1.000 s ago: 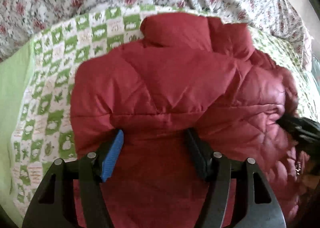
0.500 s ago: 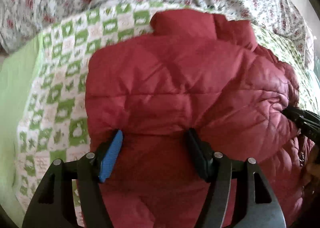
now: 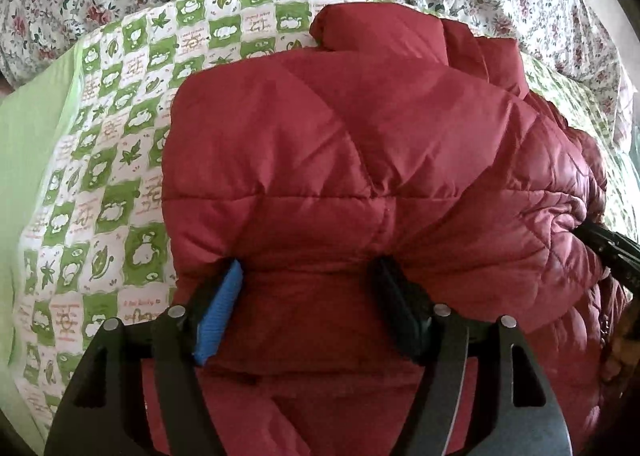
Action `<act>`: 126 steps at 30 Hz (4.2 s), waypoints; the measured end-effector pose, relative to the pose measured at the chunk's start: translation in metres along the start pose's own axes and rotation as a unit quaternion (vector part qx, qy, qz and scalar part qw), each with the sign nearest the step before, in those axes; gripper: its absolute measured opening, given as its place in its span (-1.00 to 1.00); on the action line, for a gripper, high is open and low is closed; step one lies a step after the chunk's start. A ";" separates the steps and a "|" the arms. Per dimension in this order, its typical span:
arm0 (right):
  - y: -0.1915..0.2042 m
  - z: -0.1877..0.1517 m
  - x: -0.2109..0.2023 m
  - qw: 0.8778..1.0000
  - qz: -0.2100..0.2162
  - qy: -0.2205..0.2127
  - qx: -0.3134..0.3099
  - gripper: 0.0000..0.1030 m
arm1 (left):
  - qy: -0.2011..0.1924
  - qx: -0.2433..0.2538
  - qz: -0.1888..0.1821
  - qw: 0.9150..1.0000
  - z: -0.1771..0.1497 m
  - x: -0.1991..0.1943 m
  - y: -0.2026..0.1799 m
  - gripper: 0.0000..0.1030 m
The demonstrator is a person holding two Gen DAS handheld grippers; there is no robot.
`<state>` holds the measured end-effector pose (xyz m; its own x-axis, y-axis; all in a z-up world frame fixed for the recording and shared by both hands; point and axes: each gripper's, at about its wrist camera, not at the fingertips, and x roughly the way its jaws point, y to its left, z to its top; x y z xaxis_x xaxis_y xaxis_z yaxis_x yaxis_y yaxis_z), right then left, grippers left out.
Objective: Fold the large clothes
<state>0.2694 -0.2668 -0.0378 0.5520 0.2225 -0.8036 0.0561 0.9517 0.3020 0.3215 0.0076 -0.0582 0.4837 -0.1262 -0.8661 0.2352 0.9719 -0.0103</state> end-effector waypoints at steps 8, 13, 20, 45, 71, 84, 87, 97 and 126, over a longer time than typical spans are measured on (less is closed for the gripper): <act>-0.002 -0.010 -0.054 0.999 0.026 -0.008 0.026 -0.33 | -0.010 -0.029 -0.020 0.999 -0.008 -0.034 0.019 0.36; 0.000 -0.025 -0.074 0.999 0.022 -0.001 0.024 -0.08 | -0.016 -0.037 -0.018 0.999 -0.028 -0.056 0.025 0.36; 0.001 -0.051 -0.110 0.998 0.041 -0.014 0.037 0.06 | -0.023 -0.042 -0.022 0.999 -0.064 -0.093 0.036 0.36; -0.028 -0.177 -0.192 0.995 -0.017 -0.002 0.102 0.57 | -0.007 -0.119 -0.027 0.993 -0.195 -0.152 0.085 0.36; -0.017 -0.238 -0.202 0.996 0.004 0.070 0.063 -0.22 | 0.041 -0.110 -0.072 0.990 -0.226 -0.145 0.090 0.48; -0.020 -0.246 -0.199 0.995 0.050 0.058 0.066 -0.16 | 0.055 -0.042 -0.113 0.991 -0.256 -0.140 0.054 0.03; -0.023 -0.250 -0.197 0.994 0.060 0.057 0.075 -0.16 | 0.056 -0.041 -0.117 0.991 -0.257 -0.141 0.055 0.03; -0.020 -0.255 -0.200 0.995 0.064 0.038 0.060 -0.41 | 0.032 -0.036 -0.142 0.989 -0.263 -0.154 0.050 -0.53; -0.040 -0.200 -0.244 0.976 0.161 -0.108 0.103 -0.55 | -0.124 -0.057 -0.141 0.981 -0.187 -0.230 0.047 -0.69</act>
<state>-0.0339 -0.3166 0.0443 0.7294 0.4313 -0.5309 0.0057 0.7723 0.6353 0.0634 0.1200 0.0469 0.6060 -0.4246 -0.6727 0.3006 0.9052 -0.3006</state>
